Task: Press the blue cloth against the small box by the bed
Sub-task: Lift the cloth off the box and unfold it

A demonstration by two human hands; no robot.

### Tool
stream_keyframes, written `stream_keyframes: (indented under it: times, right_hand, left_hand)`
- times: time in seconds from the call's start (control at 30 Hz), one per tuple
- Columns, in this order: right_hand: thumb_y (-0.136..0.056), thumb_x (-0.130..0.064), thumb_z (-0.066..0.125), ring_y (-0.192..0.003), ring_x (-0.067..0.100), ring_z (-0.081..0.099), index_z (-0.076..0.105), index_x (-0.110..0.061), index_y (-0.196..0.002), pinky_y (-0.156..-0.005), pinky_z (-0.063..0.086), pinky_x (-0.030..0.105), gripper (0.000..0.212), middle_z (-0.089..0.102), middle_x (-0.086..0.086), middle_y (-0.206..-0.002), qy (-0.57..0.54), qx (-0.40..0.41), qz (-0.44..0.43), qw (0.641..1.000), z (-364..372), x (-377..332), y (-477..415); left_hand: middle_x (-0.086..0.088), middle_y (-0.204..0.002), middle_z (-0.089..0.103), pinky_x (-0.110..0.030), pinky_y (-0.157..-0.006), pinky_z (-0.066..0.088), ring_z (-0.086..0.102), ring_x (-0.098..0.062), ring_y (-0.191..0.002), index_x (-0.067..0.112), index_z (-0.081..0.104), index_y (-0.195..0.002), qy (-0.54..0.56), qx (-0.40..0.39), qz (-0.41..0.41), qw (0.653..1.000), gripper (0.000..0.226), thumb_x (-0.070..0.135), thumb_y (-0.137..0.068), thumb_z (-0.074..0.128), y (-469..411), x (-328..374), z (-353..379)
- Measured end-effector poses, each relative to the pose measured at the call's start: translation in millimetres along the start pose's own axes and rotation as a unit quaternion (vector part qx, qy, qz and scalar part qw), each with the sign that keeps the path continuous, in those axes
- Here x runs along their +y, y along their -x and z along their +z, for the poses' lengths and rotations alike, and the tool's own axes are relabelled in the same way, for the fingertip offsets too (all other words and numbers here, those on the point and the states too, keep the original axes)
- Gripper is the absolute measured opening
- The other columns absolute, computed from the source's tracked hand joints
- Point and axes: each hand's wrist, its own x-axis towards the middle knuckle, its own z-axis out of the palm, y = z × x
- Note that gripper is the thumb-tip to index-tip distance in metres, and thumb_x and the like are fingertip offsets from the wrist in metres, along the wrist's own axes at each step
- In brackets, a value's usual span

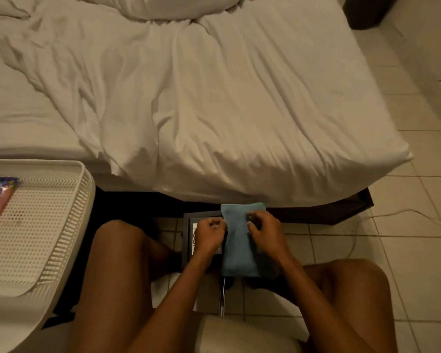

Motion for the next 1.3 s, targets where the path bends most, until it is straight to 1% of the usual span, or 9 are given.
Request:
stream_keyframes:
  times: [0.07, 0.13, 0.27, 0.37, 0.67, 0.9, 1.07, 1.17, 1.3]
  right_hand:
    - [-0.092, -0.017, 0.066, -0.089, 0.012, 0.069, 0.074, -0.020, -0.106, -0.072, 0.050, 0.011, 0.016, 0.072, -0.001, -0.096, -0.032, -0.006, 0.029, 0.999, 0, -7, -10]
    - [-0.091, -0.015, 0.068, -0.079, 0.012, 0.069, 0.077, -0.016, -0.099, -0.069, 0.054, 0.018, 0.013, 0.073, 0.002, -0.087, -0.075, -0.021, 0.050, 0.996, 2, -14, -19]
    - [-0.092, -0.018, 0.070, -0.070, 0.014, 0.067, 0.076, -0.008, -0.098, -0.062, 0.056, 0.023, 0.013, 0.073, 0.008, -0.082, -0.169, -0.076, 0.096, 0.978, 1, -24, -24]
    - [-0.091, -0.020, 0.072, -0.067, 0.012, 0.065, 0.076, -0.004, -0.103, -0.059, 0.053, 0.017, 0.020, 0.073, 0.008, -0.084, -0.204, -0.103, 0.118, 0.966, 0, -23, -25]
    - [-0.090, -0.020, 0.072, -0.069, 0.017, 0.064, 0.074, -0.001, -0.104, -0.063, 0.054, 0.019, 0.024, 0.072, 0.014, -0.091, -0.260, -0.108, 0.189, 0.941, -1, -34, -27]
    - [-0.091, -0.021, 0.071, -0.068, 0.013, 0.066, 0.074, -0.003, -0.107, -0.060, 0.055, 0.015, 0.025, 0.073, 0.010, -0.090, -0.261, -0.134, 0.187, 0.938, -9, -41, -25]
    - [-0.094, -0.019, 0.067, -0.064, 0.010, 0.069, 0.073, -0.002, -0.108, -0.059, 0.057, 0.017, 0.023, 0.074, 0.008, -0.090, -0.264, -0.143, 0.199, 0.933, -11, -36, -24]
    - [-0.093, -0.022, 0.068, -0.063, 0.010, 0.070, 0.074, -0.001, -0.104, -0.060, 0.055, 0.018, 0.024, 0.074, 0.008, -0.084, -0.284, -0.150, 0.210, 0.924, -13, -32, -23]
    - [-0.090, -0.026, 0.071, -0.070, 0.013, 0.071, 0.074, -0.001, -0.104, -0.064, 0.057, 0.020, 0.029, 0.076, 0.008, -0.087, -0.293, -0.157, 0.212, 0.919, -14, -31, -22]
  left_hand:
    - [0.000, -0.072, 0.069, -0.026, -0.059, 0.051, 0.061, -0.013, -0.063, 0.011, 0.074, -0.085, -0.005, -0.054, -0.004, 0.999, 0.020, 0.013, -0.097, 0.058, -1, 3, -2]
    - [-0.001, -0.071, 0.066, -0.020, -0.049, 0.049, 0.057, -0.008, -0.053, 0.011, 0.072, -0.088, 0.003, -0.107, -0.007, 0.994, 0.022, 0.010, -0.100, 0.053, -2, 3, -5]
    - [-0.003, -0.084, 0.074, -0.021, -0.057, 0.054, 0.069, -0.012, -0.069, 0.014, 0.074, -0.105, 0.031, -0.128, 0.022, 0.991, 0.015, 0.017, -0.095, 0.064, -8, -2, -12]
    - [0.003, -0.090, 0.076, -0.018, -0.060, 0.054, 0.073, -0.011, -0.081, 0.019, 0.075, -0.104, 0.048, -0.143, 0.042, 0.988, 0.014, 0.020, -0.090, 0.070, -12, 0, -15]
    - [0.002, -0.074, 0.075, -0.018, -0.056, 0.055, 0.070, -0.006, -0.063, 0.006, 0.074, -0.107, 0.052, -0.166, 0.054, 0.983, 0.018, 0.008, -0.090, 0.069, -23, -2, -16]
    - [-0.005, -0.083, 0.075, -0.020, -0.060, 0.057, 0.072, -0.010, -0.064, 0.002, 0.068, -0.120, 0.082, -0.165, 0.057, 0.981, 0.030, -0.002, -0.090, 0.066, -24, -7, -15]
    - [-0.015, -0.102, 0.073, -0.028, -0.071, 0.062, 0.077, -0.020, -0.084, 0.009, 0.063, -0.129, 0.109, -0.189, 0.048, 0.975, 0.042, -0.007, -0.090, 0.063, -24, -6, -16]
    - [-0.007, -0.096, 0.071, -0.020, -0.065, 0.060, 0.075, -0.006, -0.076, 0.012, 0.057, -0.132, 0.102, -0.204, 0.051, 0.972, 0.044, -0.009, -0.094, 0.055, -22, -1, -17]
    - [-0.008, -0.093, 0.072, -0.021, -0.068, 0.060, 0.076, -0.015, -0.072, 0.010, 0.057, -0.134, 0.089, -0.223, 0.033, 0.970, 0.039, -0.004, -0.099, 0.049, -27, -1, -16]
